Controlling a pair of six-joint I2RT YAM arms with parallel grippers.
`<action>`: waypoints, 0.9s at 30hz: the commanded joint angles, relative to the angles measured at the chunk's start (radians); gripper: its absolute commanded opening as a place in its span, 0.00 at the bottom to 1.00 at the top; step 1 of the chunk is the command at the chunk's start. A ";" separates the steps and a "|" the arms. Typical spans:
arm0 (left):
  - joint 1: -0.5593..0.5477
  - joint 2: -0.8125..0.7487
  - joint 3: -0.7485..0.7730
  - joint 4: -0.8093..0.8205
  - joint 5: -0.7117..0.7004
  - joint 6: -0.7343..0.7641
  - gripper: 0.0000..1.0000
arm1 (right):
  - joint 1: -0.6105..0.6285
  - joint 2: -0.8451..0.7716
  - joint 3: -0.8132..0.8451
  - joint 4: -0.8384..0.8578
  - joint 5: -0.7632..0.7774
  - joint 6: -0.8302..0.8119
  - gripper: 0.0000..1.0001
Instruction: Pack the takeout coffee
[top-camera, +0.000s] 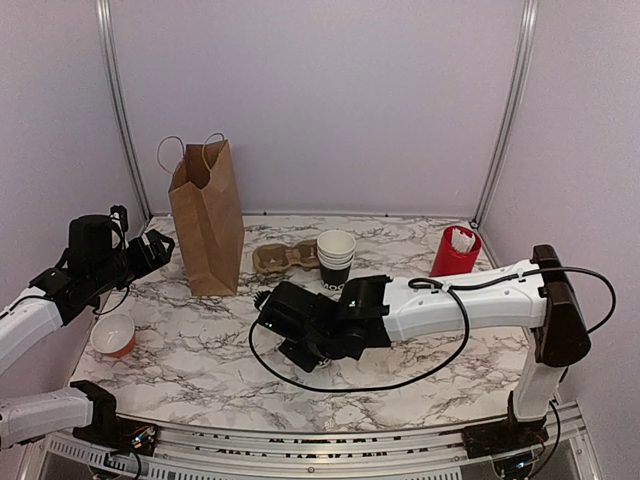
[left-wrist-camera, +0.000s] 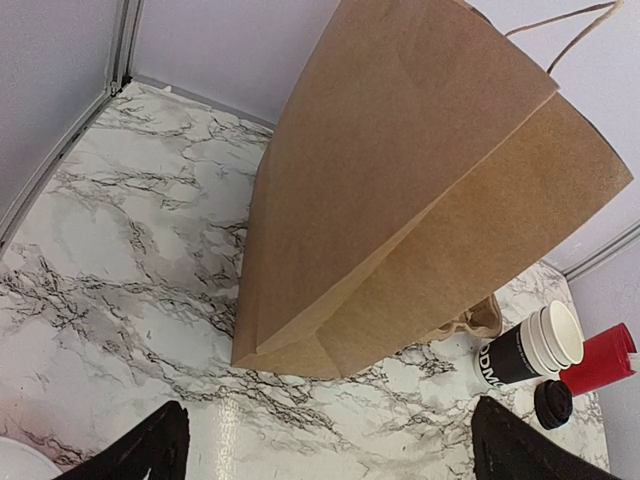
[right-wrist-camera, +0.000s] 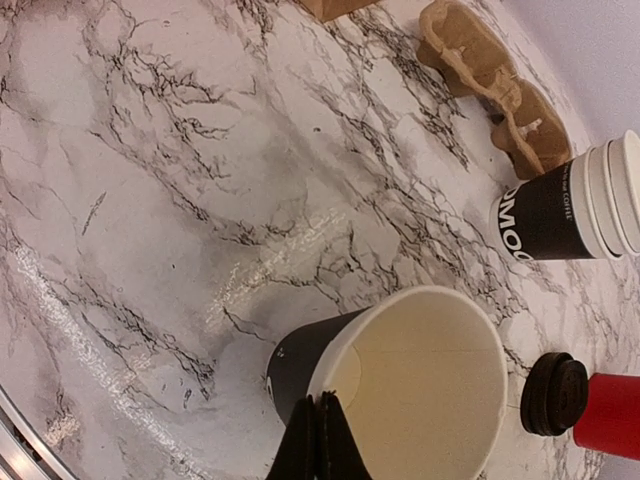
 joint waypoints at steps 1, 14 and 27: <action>-0.004 -0.003 -0.012 0.031 0.006 0.000 0.99 | 0.010 0.009 -0.003 0.020 -0.003 0.016 0.00; -0.005 -0.001 -0.013 0.031 0.006 -0.001 0.99 | 0.010 0.011 -0.016 0.025 -0.011 0.026 0.00; -0.005 -0.004 -0.013 0.032 0.006 0.000 0.99 | 0.010 0.006 -0.017 0.025 -0.019 0.033 0.04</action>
